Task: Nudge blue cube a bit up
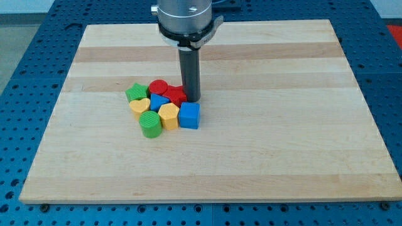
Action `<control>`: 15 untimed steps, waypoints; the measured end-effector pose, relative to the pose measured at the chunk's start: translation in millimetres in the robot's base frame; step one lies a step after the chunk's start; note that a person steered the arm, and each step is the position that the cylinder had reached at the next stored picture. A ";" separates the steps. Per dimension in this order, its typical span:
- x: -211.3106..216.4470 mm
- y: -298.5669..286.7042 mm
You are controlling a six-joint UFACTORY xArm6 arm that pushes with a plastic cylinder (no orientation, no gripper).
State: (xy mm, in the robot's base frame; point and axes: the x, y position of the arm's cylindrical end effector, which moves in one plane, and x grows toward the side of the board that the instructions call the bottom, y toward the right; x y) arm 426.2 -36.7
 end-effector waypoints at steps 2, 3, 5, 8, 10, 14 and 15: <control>0.0 14.4; 3.5 67.9; 64.2 129.0; 99.3 51.3; 86.2 63.0; 67.6 53.1; 77.5 53.1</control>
State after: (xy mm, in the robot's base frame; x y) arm 503.7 16.3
